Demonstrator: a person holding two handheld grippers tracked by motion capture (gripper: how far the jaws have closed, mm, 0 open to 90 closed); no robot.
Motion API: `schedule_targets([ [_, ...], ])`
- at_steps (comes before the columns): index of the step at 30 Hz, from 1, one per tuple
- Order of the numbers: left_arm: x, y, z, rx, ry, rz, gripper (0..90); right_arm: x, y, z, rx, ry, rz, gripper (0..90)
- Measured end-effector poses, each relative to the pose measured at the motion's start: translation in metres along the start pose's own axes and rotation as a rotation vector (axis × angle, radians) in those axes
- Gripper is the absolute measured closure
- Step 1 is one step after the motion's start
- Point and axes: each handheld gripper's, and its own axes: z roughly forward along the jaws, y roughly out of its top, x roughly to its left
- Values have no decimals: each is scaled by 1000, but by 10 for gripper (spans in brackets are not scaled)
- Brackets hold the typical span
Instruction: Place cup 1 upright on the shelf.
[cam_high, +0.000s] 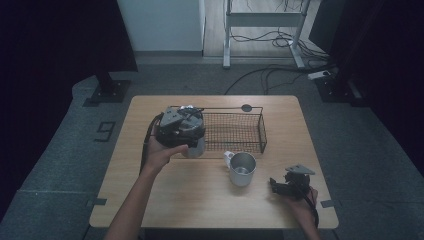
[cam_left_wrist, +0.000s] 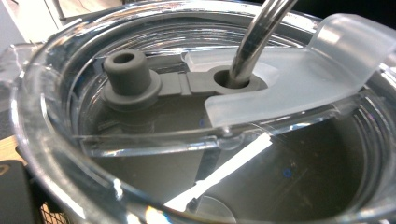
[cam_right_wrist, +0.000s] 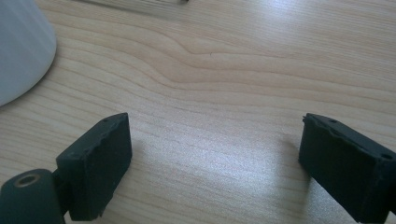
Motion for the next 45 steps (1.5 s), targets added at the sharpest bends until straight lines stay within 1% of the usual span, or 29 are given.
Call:
schedule_targets([
  [5, 3, 3, 6, 2, 4, -9, 42, 0, 0, 0, -1, 0, -2, 94],
  [12, 3, 10, 13, 7, 8, -6, 42, 0, 0, 0, -3, -1, -1, 96],
  [16, 4, 10, 16, 2, 4, -11, 42, 0, 0, 0, -3, -1, -1, 96],
  [18, 4, 11, 20, 7, 8, -15, 42, 0, 0, 0, -4, 0, -2, 97],
  [22, 5, 13, 23, 14, 13, -12, 42, 0, 0, 0, -6, 1, -2, 99],
  [30, 5, 18, 32, 10, 0, -4, 42, 0, 0, 0, -6, 1, -2, 99],
  [31, 5, 18, 33, 13, 2, 3, 42, 0, 0, 0, -5, 1, -2, 99],
  [33, 6, 19, 34, 10, 5, 3, 42, 0, 0, 0, -5, 1, -1, 99],
  [35, 8, 20, 35, 15, 6, 3, 42, 0, 0, 0, -5, 0, -2, 99],
  [39, 12, 21, 40, 24, 22, 0, 42, 0, 0, 0, -6, 1, -3, 99],
  [45, 18, 23, 49, 20, 15, 4, 42, 0, 0, 0, -6, 1, -3, 99],
])
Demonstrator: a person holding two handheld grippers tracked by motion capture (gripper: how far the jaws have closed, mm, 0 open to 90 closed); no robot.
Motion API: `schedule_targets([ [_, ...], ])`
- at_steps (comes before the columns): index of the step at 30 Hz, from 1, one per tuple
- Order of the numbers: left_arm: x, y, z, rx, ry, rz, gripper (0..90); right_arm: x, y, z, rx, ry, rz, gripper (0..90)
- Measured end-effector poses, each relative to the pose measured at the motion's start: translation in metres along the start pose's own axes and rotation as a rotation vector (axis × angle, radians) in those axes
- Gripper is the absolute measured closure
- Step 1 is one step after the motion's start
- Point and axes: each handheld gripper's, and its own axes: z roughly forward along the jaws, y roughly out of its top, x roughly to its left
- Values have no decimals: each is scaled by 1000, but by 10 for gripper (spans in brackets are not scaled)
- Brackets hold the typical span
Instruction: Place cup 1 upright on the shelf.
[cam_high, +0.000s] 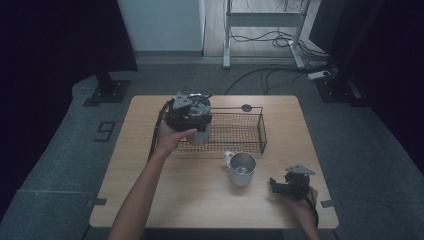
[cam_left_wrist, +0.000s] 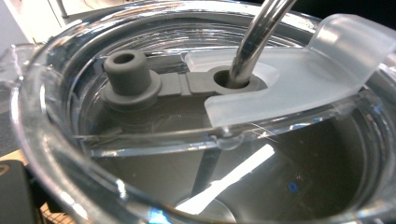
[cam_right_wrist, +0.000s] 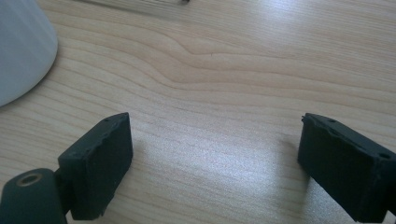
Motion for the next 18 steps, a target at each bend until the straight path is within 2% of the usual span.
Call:
schedule_targets([
  [18, 15, 9, 18, -1, 13, -6, 42, 0, 0, 0, 1, 0, 0, 99],
])
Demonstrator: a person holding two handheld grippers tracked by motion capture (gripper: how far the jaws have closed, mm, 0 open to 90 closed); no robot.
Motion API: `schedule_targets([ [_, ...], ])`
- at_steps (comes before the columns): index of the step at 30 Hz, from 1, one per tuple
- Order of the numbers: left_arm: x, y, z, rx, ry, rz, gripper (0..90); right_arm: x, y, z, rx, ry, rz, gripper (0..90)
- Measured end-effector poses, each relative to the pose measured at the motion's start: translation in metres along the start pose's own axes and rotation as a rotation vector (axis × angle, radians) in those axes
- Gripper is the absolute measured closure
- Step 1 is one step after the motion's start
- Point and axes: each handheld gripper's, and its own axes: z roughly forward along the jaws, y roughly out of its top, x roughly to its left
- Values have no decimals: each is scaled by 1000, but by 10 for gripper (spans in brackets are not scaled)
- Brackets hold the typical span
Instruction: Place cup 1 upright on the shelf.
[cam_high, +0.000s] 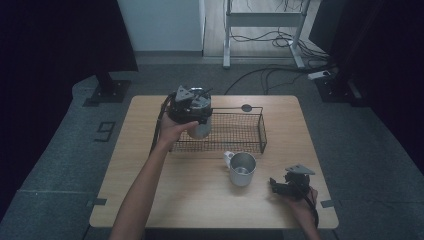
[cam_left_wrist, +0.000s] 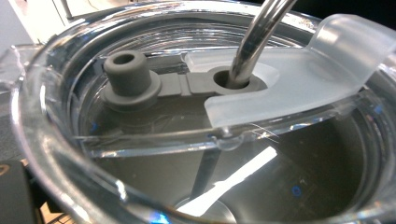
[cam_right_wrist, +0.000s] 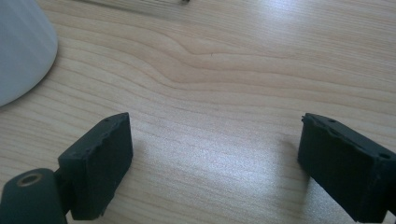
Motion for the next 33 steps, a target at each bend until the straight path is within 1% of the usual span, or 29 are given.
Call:
schedule_targets([
  [13, 13, 0, 9, 3, 3, -23, 42, 0, 0, 0, 0, -1, 2, 102],
  [18, 17, 1, 17, 7, 13, -27, 42, 0, 0, 0, -2, -2, 2, 104],
  [20, 19, 1, 18, 6, 10, -32, 42, 0, 0, 0, -1, -2, 2, 104],
  [25, 25, -2, 28, 21, 28, -40, 42, 0, 0, 0, -2, -2, 2, 104],
  [27, 26, -3, 29, 24, 28, -42, 42, 0, 0, 0, -1, -2, 2, 104],
  [33, 33, -8, 36, 44, 52, -57, 42, 0, 0, 0, -2, -2, 3, 107],
])
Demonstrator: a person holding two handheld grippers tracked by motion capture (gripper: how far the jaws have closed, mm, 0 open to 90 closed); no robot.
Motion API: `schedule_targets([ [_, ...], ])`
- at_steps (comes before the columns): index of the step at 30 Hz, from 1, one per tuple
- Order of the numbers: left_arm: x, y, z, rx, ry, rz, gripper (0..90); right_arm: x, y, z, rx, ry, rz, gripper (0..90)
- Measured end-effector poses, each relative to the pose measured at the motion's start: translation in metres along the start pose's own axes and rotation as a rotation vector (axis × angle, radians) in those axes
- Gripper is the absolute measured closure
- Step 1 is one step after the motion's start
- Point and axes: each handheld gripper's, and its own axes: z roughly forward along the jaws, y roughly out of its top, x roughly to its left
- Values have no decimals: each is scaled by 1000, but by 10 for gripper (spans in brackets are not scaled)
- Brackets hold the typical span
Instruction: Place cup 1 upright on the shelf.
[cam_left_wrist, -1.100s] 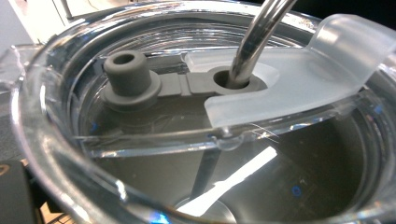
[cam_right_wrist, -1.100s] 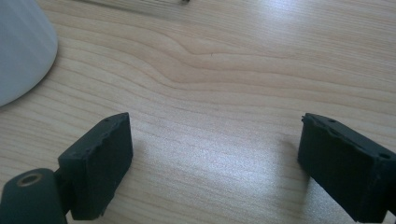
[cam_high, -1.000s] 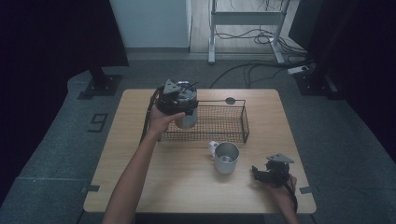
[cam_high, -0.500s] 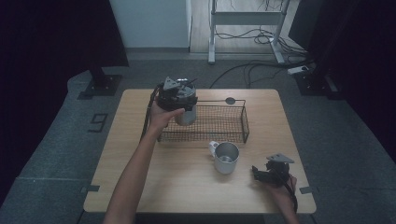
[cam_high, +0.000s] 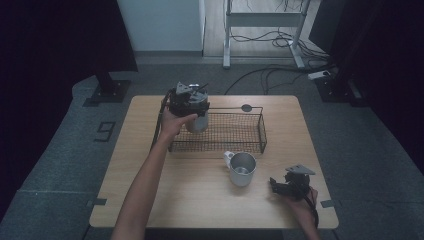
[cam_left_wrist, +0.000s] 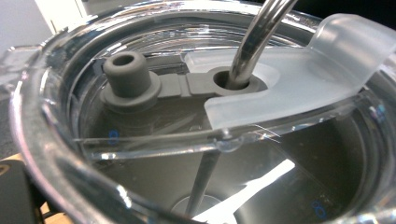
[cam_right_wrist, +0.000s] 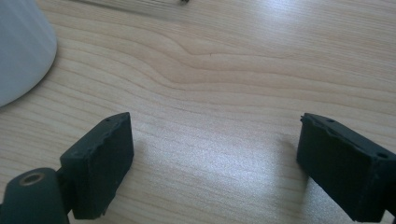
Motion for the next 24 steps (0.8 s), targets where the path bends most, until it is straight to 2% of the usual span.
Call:
schedule_targets([
  [10, 0, -10, 9, 23, 7, 7, 42, 0, 0, 0, 0, 0, 0, 107],
  [24, -1, -23, 18, 44, 7, -3, 42, 0, 0, 0, 0, 0, -1, 108],
])
